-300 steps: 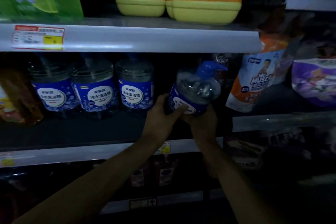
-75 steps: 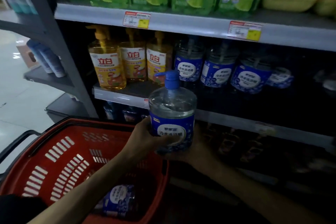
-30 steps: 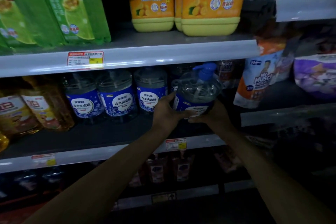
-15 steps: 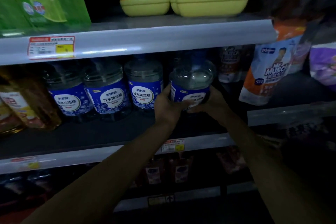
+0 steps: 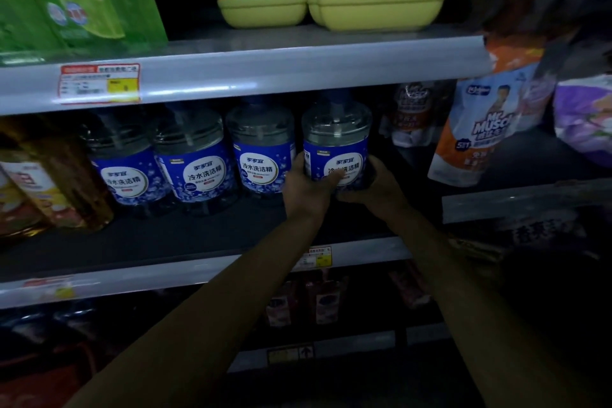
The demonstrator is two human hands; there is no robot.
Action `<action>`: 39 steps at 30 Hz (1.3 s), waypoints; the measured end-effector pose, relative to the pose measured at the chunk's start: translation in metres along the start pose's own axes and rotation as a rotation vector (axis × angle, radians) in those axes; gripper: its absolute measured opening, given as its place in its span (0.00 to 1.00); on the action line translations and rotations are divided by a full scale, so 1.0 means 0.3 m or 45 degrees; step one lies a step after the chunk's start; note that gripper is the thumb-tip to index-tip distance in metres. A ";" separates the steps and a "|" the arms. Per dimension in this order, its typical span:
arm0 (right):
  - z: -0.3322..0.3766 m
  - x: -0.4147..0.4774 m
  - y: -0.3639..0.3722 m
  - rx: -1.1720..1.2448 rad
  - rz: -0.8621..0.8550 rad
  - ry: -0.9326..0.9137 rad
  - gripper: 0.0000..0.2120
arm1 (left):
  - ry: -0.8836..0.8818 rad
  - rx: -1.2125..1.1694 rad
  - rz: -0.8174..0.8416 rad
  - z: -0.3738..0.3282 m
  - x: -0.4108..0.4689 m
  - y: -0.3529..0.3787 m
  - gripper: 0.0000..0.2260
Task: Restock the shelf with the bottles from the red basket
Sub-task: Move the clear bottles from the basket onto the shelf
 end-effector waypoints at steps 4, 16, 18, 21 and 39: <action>0.011 -0.088 0.028 -0.115 -0.169 0.080 0.50 | -0.042 0.128 0.115 0.025 -0.008 -0.019 0.27; 0.109 -0.443 0.158 -1.230 -0.017 0.034 0.33 | 0.264 1.043 0.556 0.071 -0.226 -0.238 0.25; 0.105 -0.506 0.191 -1.315 0.008 -0.021 0.32 | 0.322 1.223 0.607 0.084 -0.264 -0.299 0.27; 0.106 -0.593 0.222 -1.320 0.040 -0.079 0.30 | 0.407 1.477 0.668 0.105 -0.314 -0.408 0.29; 0.206 -0.651 0.824 -1.306 0.745 -0.101 0.32 | 0.276 1.619 0.479 0.232 -0.525 -1.187 0.30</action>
Point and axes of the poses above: each hand's wrist, its own x-axis towards the middle knuckle, its own y-axis out of the palm, z = x × y, the point moved 2 cm from there along x, towards the middle knuckle, and after that the axes turned 14 degrees about x, right-handed, at the moved point
